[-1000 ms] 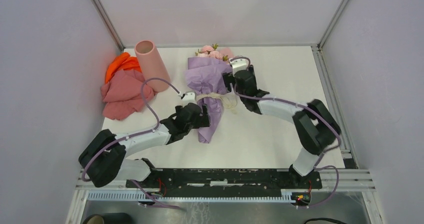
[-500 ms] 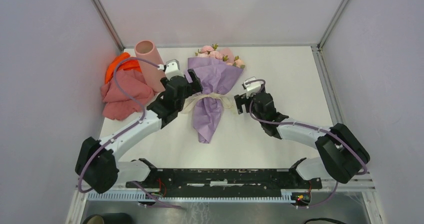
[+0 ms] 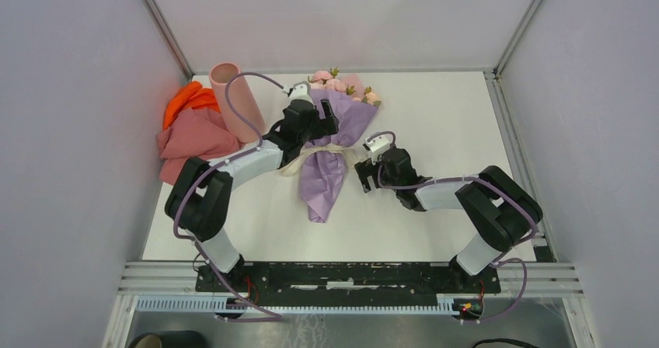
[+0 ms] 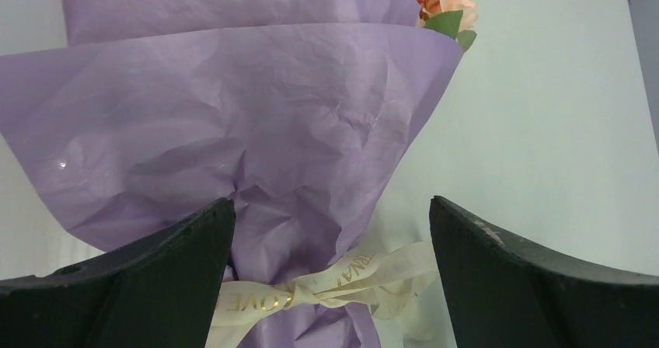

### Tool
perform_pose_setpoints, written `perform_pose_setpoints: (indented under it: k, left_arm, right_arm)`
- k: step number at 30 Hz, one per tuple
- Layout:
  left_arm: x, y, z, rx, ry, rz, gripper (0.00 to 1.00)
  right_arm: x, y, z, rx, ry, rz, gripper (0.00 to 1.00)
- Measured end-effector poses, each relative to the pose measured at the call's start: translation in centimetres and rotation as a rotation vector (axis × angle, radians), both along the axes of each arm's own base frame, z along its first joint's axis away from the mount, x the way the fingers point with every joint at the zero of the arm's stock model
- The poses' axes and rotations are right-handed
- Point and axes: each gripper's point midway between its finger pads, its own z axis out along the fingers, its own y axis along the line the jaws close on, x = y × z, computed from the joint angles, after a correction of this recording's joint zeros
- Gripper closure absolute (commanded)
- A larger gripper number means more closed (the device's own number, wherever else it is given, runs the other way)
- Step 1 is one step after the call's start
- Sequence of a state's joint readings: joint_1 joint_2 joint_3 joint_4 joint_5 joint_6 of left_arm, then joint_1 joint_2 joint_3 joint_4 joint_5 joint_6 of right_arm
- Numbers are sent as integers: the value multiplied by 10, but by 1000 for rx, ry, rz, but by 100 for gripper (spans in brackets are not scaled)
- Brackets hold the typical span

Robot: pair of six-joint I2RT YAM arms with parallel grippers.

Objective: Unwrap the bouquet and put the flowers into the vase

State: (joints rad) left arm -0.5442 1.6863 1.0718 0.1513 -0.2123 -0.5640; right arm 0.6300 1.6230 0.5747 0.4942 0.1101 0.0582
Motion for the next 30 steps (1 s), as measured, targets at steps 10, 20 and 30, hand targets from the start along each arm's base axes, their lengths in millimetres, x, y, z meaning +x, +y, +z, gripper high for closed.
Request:
perform_pose_setpoints:
  k: [10, 20, 30]
  left_arm:
    - [10, 1, -12, -14, 16, -9, 0]
    - [12, 3, -23, -5, 32, -5, 0]
    - [9, 3, -24, -9, 36, -12, 0]
  right_arm:
    - [-1, 22, -11, 14, 46, 81, 13]
    - [5, 37, -9, -77, 135, 104, 24]
    - [-14, 22, -10, -169, 228, 102, 53]
